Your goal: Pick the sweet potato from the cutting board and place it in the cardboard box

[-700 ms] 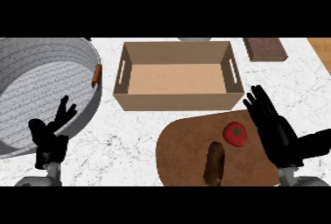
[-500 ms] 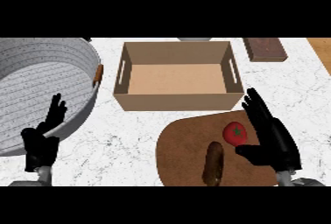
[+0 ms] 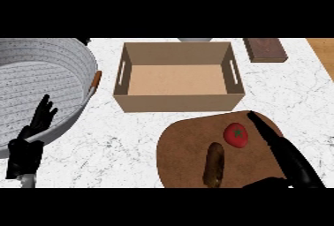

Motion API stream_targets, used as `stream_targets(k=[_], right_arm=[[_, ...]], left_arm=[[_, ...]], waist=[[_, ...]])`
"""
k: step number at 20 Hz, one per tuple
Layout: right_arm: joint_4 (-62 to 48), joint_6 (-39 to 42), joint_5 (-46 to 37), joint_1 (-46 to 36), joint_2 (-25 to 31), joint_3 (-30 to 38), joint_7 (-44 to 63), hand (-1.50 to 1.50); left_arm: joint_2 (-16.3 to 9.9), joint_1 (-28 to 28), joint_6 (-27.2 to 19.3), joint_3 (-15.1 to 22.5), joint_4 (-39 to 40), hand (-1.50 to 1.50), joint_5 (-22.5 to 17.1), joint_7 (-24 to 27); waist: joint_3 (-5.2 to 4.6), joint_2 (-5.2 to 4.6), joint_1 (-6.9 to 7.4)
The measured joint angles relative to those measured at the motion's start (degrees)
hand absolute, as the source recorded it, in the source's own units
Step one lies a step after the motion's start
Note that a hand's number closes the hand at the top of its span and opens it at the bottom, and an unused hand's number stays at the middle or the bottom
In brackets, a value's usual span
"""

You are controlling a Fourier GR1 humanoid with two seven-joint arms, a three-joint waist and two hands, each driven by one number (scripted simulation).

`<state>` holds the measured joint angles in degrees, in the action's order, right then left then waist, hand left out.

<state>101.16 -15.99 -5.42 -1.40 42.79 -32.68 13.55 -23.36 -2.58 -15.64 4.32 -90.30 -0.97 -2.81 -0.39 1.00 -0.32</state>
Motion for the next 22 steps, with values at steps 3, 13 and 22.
stream_targets(k=[3, 13, 22], right_arm=[[3.5, -0.3, -1.3, 1.8, 0.2, -0.8, -1.2, -1.5], [9.5, 13.7, -9.3, -4.5, 12.4, -3.2, 8.9, -1.5], [9.9, 35.3, -5.4, -16.4, 10.6, -9.4, 28.1, -1.5]], left_arm=[[-0.5, -0.5, 0.3, 0.3, -0.4, 0.0, 0.3, 0.6], [-2.8, -0.8, 0.7, 0.1, -1.2, 0.0, 1.2, 1.6], [-4.7, 0.3, 1.5, -0.2, -0.6, 0.0, 1.7, 0.9]], waist=[[0.31, -0.02, -0.36], [0.39, -0.5, 0.64], [0.42, -0.88, 2.2]])
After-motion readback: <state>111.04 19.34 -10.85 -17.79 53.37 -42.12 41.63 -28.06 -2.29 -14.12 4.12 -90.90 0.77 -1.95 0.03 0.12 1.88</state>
